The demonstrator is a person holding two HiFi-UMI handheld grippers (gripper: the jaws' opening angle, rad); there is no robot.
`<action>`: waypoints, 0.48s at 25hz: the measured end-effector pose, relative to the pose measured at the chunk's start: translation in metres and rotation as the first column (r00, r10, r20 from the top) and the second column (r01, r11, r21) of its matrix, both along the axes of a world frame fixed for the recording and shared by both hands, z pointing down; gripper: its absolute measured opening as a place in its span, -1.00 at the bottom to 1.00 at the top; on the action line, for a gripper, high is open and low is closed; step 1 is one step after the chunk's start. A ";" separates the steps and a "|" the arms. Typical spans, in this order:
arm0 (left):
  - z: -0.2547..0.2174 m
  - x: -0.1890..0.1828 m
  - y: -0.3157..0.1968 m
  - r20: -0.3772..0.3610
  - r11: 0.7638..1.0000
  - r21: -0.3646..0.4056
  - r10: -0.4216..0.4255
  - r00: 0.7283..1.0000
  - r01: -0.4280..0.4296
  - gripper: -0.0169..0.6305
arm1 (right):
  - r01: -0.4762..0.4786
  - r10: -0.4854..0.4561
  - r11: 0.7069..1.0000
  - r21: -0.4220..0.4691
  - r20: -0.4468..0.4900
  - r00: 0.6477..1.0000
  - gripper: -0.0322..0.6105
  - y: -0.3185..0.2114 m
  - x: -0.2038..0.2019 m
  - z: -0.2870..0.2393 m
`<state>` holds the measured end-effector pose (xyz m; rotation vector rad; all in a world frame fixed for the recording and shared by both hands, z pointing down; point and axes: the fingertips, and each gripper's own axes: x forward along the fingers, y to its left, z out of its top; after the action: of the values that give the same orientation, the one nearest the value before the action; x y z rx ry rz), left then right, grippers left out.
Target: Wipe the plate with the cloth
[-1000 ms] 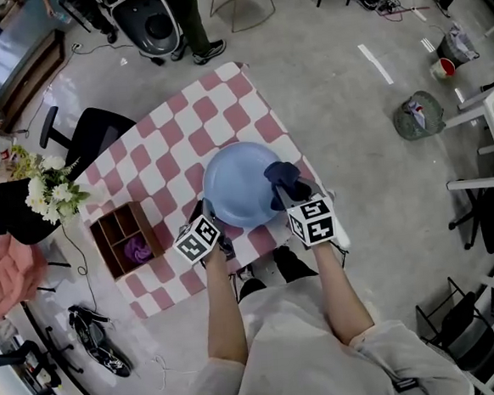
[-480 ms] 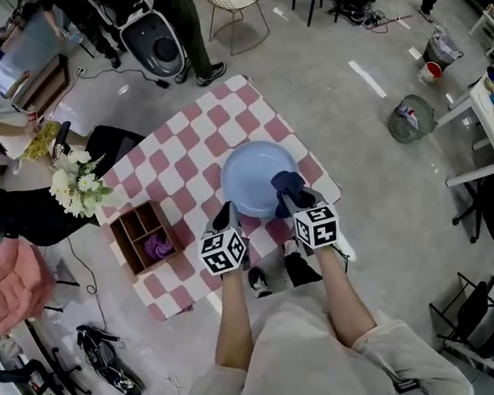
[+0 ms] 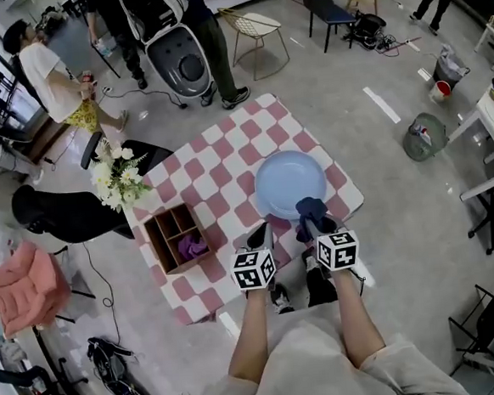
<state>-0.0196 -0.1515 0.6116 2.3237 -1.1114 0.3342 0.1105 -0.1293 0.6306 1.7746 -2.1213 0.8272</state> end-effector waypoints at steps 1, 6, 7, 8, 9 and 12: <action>-0.001 -0.001 0.004 -0.001 1.000 0.008 0.012 1.000 -0.012 -0.92 | -0.005 0.005 1.000 0.003 0.007 1.000 -0.58 0.004 -0.003 -0.001; -0.004 -0.005 0.014 0.011 0.998 0.039 0.051 0.999 -0.052 -0.92 | -0.017 0.017 1.000 0.005 0.030 0.999 -0.58 0.024 -0.016 0.005; -0.005 -0.005 0.013 0.013 0.997 0.044 0.057 0.998 -0.058 -0.92 | -0.018 0.018 1.000 0.006 0.033 0.999 -0.58 0.025 -0.017 0.005; -0.006 -0.005 0.012 0.016 0.997 0.047 0.061 0.998 -0.062 -0.92 | -0.019 0.019 1.000 0.007 0.037 0.999 -0.58 0.026 -0.017 0.005; -0.008 -0.005 0.012 0.020 0.997 0.048 0.064 0.998 -0.065 -0.92 | -0.020 0.020 1.000 0.008 0.042 0.999 -0.58 0.027 -0.018 0.003; -0.013 -0.003 0.016 0.026 0.995 0.056 0.085 0.996 -0.086 -0.92 | -0.024 0.024 1.000 0.011 0.044 0.999 -0.58 0.032 -0.015 -0.002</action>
<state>-0.0224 -0.1357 0.5986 2.4284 -1.0472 0.3674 0.0952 -0.0975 0.6287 1.8073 -2.1401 0.8691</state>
